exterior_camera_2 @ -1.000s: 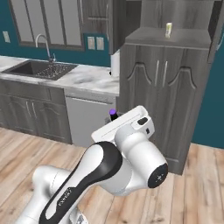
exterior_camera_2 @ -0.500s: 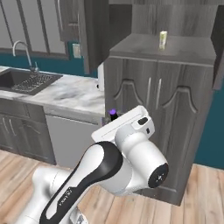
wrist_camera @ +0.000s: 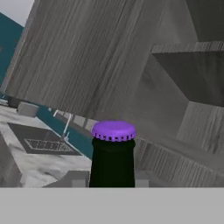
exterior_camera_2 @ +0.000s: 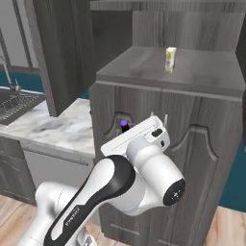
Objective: Pick the beer, boxed drink from the counter and place them in the open cabinet.
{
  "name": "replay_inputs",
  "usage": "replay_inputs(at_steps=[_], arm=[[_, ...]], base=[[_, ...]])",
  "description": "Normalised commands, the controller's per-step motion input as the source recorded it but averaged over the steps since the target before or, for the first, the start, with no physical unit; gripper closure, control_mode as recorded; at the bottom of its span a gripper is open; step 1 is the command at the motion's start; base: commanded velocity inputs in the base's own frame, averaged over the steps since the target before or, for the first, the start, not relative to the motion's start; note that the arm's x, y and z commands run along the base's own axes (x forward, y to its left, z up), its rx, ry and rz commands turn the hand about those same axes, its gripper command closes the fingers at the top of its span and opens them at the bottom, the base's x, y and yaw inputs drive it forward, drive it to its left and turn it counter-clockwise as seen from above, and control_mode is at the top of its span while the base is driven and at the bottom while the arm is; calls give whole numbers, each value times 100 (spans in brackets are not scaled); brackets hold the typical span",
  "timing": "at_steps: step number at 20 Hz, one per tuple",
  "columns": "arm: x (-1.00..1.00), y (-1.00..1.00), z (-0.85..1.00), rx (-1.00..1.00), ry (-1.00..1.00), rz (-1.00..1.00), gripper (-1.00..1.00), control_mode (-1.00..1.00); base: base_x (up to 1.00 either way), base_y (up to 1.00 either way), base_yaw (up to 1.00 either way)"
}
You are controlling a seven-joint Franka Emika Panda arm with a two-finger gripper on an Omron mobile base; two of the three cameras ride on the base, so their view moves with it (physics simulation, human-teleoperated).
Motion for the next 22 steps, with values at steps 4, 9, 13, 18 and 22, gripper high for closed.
replay_inputs(at_steps=[4, 9, 13, 18, 22], arm=[[0, 0, 0, 0, 0, 0, 100, 100], [0, 0, 0, 0, 0, 0, 100, 100], [0, 0, 0, 0, 0, 0, 100, 100], [0, 0, 0, 0, 0, 0, 100, 100], [0, 0, 0, 0, 0, 0, 100, 100]], base=[[76, 0, 0], [76, 0, 0], [74, 0, 0], [77, 0, 0], [68, 0, 0]])
